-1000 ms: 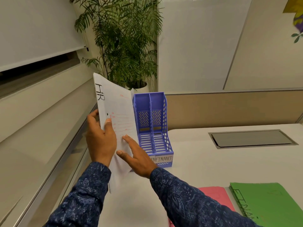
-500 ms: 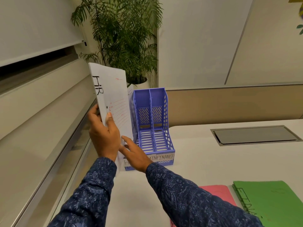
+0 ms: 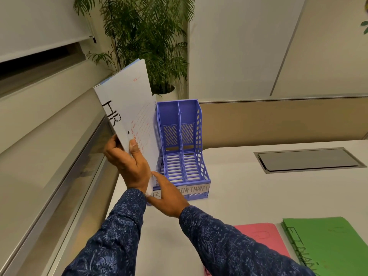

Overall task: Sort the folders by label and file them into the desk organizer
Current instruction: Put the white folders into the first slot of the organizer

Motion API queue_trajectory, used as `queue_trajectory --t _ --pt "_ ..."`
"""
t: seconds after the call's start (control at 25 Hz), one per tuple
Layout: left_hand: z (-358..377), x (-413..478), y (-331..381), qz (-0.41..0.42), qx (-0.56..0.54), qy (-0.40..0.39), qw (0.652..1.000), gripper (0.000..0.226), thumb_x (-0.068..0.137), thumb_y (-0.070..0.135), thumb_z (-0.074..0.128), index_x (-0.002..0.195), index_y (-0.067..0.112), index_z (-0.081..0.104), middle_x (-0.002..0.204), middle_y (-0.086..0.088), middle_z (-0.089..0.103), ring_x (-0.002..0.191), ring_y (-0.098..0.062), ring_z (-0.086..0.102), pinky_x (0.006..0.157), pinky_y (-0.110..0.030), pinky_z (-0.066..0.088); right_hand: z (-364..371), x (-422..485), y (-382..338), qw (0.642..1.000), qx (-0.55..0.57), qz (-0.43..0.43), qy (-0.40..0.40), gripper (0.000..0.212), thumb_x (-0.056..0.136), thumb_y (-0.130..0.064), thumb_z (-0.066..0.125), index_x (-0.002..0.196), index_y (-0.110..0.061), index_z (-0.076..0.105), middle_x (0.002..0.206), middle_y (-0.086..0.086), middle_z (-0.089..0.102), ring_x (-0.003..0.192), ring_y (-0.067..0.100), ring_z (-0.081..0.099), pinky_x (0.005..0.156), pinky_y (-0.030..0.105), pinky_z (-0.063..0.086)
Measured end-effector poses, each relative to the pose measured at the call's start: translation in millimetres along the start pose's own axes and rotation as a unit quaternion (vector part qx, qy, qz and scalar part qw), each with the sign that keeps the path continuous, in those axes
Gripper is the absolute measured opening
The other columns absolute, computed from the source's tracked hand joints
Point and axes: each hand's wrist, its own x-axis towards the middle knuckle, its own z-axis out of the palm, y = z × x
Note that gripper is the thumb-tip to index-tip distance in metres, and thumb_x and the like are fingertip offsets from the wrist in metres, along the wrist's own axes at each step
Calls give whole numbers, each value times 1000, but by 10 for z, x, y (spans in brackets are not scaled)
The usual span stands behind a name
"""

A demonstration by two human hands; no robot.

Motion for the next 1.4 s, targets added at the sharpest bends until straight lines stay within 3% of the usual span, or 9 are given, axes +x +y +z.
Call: queue_trajectory --t 0.2,0.32,0.44,0.56,0.72,0.88,1.04,1.24,1.4 --pt "108 -69 -114 7 -40 9 999 43 100 17 47 130 -6 28 133 -28 39 123 -35 52 89 -54 55 -15 133 261 992 -125 -7 23 75 90 -64 49 150 -23 27 155 0 37 141 23 36 119 46 20" --pt "164 -71 -173 43 -48 -4 998 39 99 9 48 132 5 27 139 -25 34 126 -38 49 93 -48 55 -4 207 343 982 -182 -24 35 67 93 -63 45 145 -21 34 149 1 42 129 24 47 108 44 36" --pt "176 -35 -270 78 -35 -9 996 45 95 1 52 133 8 27 142 -33 27 131 -43 41 98 -49 51 2 284 383 975 -212 -28 54 57 96 -57 45 139 -19 42 140 1 47 112 24 57 92 40 46" --pt "141 -24 -363 80 -25 -20 996 49 94 6 59 133 13 29 142 -31 31 132 -40 41 102 -44 49 8 339 413 975 -207 -33 75 49 98 -52 45 133 -17 46 132 1 50 97 23 62 81 36 49" --pt "81 13 -446 68 -5 -33 997 60 90 17 69 135 12 30 142 -21 39 130 -39 45 99 -58 46 24 365 448 973 -206 -39 91 43 100 -46 44 130 -15 47 125 2 52 82 19 60 70 34 53" --pt "46 30 -464 64 1 -57 996 72 85 16 75 138 4 28 141 -15 40 131 -35 45 100 -57 46 38 382 479 975 -190 -39 108 34 99 -37 47 125 -15 48 116 3 54 74 12 52 62 24 46" --pt "57 49 -379 72 -6 -63 995 76 82 16 78 139 3 29 141 -12 40 131 -32 45 100 -54 46 28 398 505 973 -196 -31 115 40 95 -38 53 127 -15 46 117 4 50 80 18 57 65 29 51" --pt "28 122 -261 84 39 -96 991 75 85 23 76 142 3 30 145 -15 38 137 -29 40 103 -48 47 11 425 455 976 -186 -24 113 60 90 -54 58 135 -20 40 132 1 44 110 21 54 83 38 57" --pt "7 198 -166 140 98 -113 979 54 90 26 68 136 7 45 144 -16 43 136 -21 41 110 -21 35 18 421 441 977 -185 -18 108 69 89 -57 58 143 -20 35 141 2 42 124 22 47 96 40 52"
